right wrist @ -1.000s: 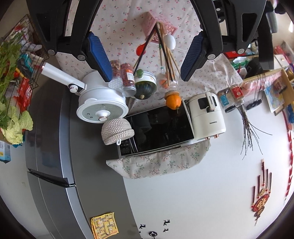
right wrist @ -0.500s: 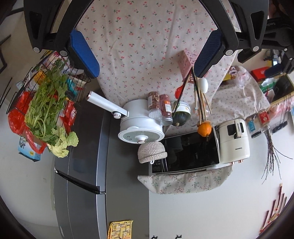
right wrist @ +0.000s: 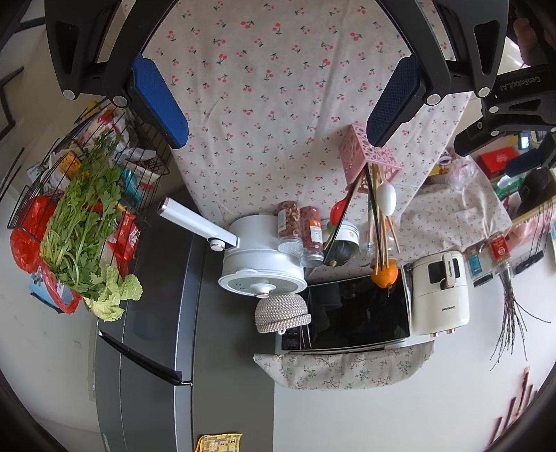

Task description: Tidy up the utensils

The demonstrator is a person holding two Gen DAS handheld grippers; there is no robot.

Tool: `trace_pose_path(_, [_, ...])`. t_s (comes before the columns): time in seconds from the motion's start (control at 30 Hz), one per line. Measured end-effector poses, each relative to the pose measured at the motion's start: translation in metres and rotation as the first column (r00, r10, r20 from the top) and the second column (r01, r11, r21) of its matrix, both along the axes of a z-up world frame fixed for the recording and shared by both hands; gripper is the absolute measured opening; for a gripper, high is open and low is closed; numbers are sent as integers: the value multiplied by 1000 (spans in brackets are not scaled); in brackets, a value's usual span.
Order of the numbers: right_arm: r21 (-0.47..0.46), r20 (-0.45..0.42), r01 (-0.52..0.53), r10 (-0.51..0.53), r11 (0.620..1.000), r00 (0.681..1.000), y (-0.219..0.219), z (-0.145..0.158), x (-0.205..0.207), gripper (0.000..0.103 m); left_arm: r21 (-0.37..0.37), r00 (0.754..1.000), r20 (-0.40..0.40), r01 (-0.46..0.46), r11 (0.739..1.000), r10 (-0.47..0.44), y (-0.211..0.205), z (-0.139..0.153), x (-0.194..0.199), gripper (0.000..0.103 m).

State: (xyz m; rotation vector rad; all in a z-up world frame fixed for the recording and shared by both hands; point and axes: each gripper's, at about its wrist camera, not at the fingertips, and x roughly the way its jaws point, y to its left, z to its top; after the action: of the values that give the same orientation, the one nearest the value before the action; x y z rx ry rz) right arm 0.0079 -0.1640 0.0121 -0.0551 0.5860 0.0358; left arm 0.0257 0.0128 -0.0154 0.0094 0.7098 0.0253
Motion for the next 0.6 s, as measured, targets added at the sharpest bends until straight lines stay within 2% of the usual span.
trace_pose_path(0.6, [7,-12,19,-19,1000,1000,-2,-3,2,103,11,1000,-3,2,1000,-2,-1,-2,0,102])
